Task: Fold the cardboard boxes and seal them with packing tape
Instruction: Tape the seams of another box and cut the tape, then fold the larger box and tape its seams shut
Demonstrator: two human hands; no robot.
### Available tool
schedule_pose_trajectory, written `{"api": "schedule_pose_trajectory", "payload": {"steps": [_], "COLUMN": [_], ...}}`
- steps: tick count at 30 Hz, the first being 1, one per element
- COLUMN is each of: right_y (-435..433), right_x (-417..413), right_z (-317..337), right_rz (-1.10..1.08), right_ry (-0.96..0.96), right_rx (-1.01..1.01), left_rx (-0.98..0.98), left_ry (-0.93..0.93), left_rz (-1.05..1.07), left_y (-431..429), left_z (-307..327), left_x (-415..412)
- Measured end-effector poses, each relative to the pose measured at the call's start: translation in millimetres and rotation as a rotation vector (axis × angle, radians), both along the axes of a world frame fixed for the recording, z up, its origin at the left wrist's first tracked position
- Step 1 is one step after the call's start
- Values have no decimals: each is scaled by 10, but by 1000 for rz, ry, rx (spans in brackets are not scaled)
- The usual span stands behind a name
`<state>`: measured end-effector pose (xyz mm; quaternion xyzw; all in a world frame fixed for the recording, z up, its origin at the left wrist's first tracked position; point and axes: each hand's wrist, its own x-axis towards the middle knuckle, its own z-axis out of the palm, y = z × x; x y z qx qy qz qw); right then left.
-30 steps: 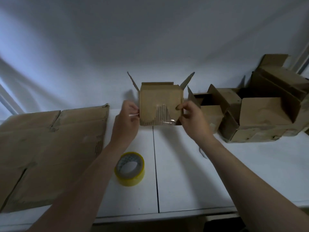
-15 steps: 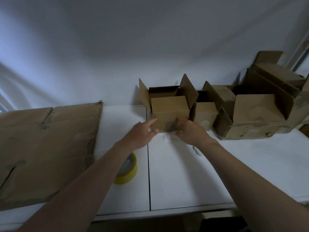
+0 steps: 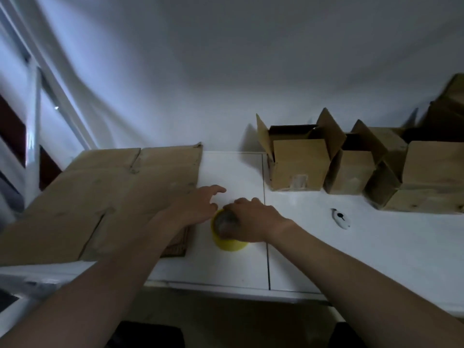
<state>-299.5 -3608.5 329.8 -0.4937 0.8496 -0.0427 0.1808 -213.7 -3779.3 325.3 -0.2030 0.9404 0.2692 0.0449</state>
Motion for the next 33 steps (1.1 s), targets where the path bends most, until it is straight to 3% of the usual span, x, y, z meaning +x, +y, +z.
{"api": "schedule_pose_trajectory", "payload": {"steps": [5, 16, 20, 30, 33], "right_y": [-82, 967, 775, -238, -431], "right_x": [174, -461, -295, 400, 495], "right_z": [-75, -20, 15, -110, -167], "right_rz": [-74, -554, -479, -229, -204], "right_ry": [51, 90, 166, -65, -84], "right_rx": [0, 89, 90, -24, -38], "left_rx": [-80, -35, -39, -244, -320], "left_ry": [-27, -30, -80, -333, -313], "left_rz": [41, -31, -52, -66, -149], "left_y": [-52, 250, 150, -741, -895], "left_z": [-54, -66, -3, -54, -144], "left_x": [320, 349, 510, 1283, 1375]}}
